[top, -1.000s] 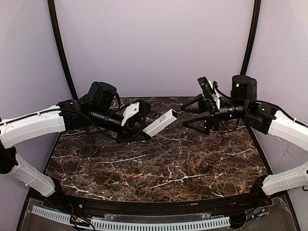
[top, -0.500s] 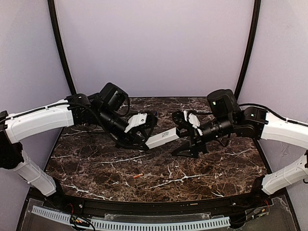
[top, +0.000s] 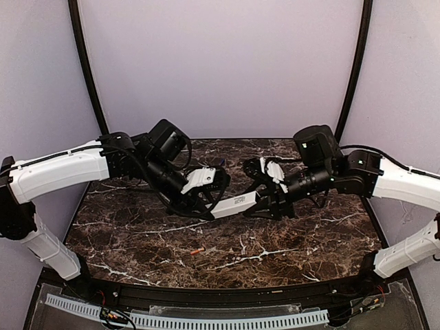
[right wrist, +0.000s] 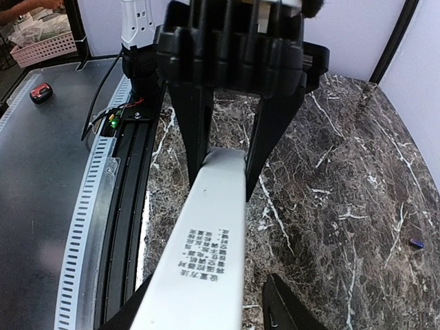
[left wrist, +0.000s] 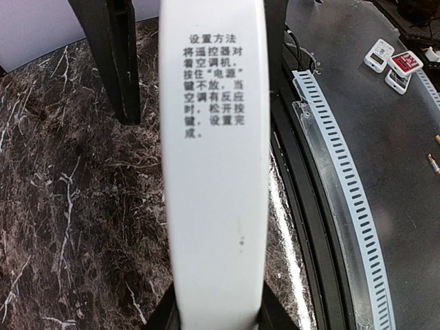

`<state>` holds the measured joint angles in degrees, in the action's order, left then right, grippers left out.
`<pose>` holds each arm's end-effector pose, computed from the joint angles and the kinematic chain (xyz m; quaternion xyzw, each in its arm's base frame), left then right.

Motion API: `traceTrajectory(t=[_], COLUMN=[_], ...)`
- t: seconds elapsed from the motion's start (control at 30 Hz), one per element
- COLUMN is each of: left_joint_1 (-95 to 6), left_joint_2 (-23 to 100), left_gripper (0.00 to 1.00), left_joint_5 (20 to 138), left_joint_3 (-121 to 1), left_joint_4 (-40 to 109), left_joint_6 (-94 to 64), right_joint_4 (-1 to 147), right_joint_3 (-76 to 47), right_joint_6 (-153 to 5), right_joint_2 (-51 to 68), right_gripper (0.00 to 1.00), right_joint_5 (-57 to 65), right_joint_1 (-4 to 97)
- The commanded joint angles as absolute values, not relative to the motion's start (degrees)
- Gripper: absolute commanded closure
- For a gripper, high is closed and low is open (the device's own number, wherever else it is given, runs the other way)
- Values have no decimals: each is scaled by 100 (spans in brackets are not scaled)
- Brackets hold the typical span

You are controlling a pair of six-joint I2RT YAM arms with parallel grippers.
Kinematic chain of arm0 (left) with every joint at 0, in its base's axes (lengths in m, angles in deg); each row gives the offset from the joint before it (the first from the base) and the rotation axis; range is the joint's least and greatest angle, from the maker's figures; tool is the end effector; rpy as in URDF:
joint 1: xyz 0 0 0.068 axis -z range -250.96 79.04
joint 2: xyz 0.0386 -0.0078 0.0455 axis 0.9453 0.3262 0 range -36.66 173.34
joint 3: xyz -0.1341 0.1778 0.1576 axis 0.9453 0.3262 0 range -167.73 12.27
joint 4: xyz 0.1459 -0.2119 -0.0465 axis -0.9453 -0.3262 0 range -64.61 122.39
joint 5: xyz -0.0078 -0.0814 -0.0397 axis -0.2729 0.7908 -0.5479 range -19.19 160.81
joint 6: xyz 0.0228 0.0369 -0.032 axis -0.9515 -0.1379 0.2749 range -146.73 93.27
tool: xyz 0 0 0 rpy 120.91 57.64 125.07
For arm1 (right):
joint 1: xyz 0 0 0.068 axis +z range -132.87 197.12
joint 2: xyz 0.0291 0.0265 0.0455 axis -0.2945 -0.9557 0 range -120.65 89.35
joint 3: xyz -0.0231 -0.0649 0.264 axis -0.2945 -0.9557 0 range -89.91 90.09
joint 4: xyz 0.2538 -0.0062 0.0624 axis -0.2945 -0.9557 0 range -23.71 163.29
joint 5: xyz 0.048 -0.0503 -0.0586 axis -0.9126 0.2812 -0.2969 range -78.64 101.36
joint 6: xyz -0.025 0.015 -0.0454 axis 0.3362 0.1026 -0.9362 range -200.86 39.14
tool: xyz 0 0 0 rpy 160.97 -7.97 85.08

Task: Load the batteries into the remote control
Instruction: Pass from the left arm to the right

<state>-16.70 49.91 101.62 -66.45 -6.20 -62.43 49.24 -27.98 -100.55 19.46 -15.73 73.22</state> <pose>0.1762 -0.2761 0.3273 0.7026 0.5636 -0.3011 0.3133 0.1371 0.2330 0.3309 -0.6118 0.6014 0.3418 0.3837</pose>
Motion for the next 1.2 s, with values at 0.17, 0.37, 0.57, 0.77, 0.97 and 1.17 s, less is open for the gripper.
traceTrajectory(t=[0.17, 0.37, 0.57, 0.77, 0.97, 1.17], left_joint_1=[-1627, -1629, -1624, -1680, -2009, -2528], left_joint_2=[4984, 5014, 4956, 4327, 3320, 3359], left_gripper=[99, 99, 77, 37, 1, 1], left_joint_5=[10092, 10087, 9774, 8843, 7785, 7643], left_joint_3=[-6835, -6821, -6717, -6289, -5323, -5182], left_joint_4=[-748, -738, -489, 254, 1889, 2399], left_joint_6=[-6356, -6364, -6241, -5800, -4685, -2891], right_joint_4=[4979, 5141, 5291, 5740, 6849, 8488], right_joint_3=[-2759, -2868, -3031, -3471, -4178, -4780], right_joint_6=[-10072, -10007, -9931, -9814, -9894, -10022], right_joint_2=[1877, 1969, 2068, 2312, 2690, 2934], right_gripper=[62, 78, 94, 100, 100, 100], right_joint_5=[-1435, -1480, -1414, -1022, -250, 398], right_joint_1=[7424, 7425, 7423, 7423, 7423, 7417])
